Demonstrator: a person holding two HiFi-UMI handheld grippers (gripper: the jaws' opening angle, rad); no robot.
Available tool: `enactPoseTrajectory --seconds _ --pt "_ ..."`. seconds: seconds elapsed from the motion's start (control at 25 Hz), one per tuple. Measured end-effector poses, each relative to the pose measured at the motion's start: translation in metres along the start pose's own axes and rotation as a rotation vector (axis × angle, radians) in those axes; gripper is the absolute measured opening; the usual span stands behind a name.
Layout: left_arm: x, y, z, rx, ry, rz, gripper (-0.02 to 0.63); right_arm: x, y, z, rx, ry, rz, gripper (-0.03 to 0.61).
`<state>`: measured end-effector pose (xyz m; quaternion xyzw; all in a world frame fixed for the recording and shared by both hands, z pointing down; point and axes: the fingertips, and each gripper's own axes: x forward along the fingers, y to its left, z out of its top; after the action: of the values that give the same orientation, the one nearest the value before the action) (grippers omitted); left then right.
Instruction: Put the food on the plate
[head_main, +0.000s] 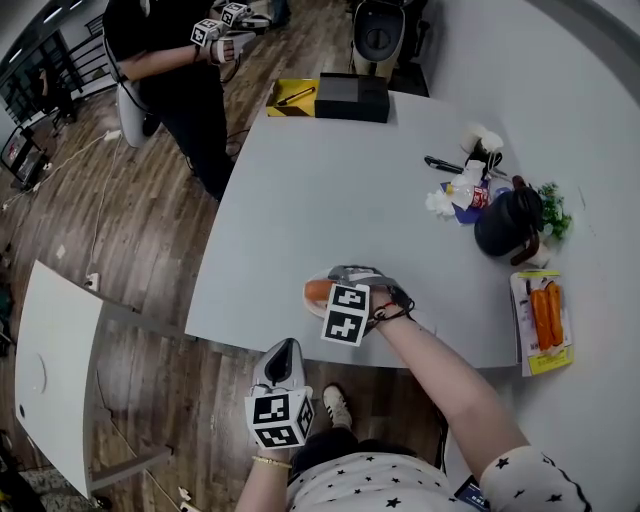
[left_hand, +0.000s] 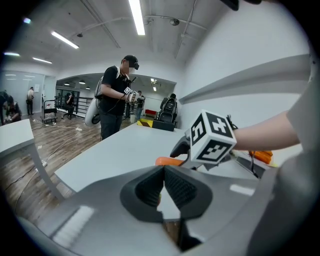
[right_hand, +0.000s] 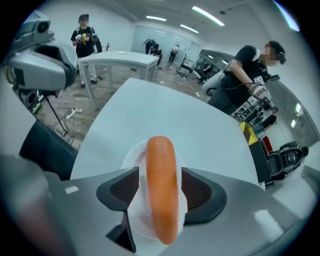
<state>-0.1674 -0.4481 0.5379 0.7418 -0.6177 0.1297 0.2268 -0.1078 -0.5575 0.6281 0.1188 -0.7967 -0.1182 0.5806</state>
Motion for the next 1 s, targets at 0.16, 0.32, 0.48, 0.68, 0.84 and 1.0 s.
enactPoseTrajectory --seconds 0.16,0.32,0.48,0.68,0.84,1.0 --pt "-0.006 -0.010 0.003 0.019 -0.009 -0.014 0.008 -0.039 0.000 0.010 0.154 -0.183 -0.138 0.281" --pt "-0.016 -0.030 0.003 0.048 -0.021 -0.043 0.008 -0.098 0.016 0.011 0.432 -0.418 -0.231 0.198" --pt "-0.032 -0.056 0.002 0.071 -0.042 -0.077 0.008 -0.146 0.048 -0.003 0.755 -0.593 -0.248 0.070" --pt "-0.058 -0.082 -0.005 0.087 -0.068 -0.092 0.008 -0.185 0.095 -0.032 1.047 -0.711 -0.293 0.000" --pt "-0.075 -0.094 -0.013 0.086 -0.079 -0.088 0.008 -0.197 0.118 -0.046 1.054 -0.709 -0.314 -0.002" --pt "-0.088 -0.103 -0.016 0.102 -0.088 -0.090 0.008 -0.209 0.127 -0.049 1.040 -0.704 -0.337 -0.002"
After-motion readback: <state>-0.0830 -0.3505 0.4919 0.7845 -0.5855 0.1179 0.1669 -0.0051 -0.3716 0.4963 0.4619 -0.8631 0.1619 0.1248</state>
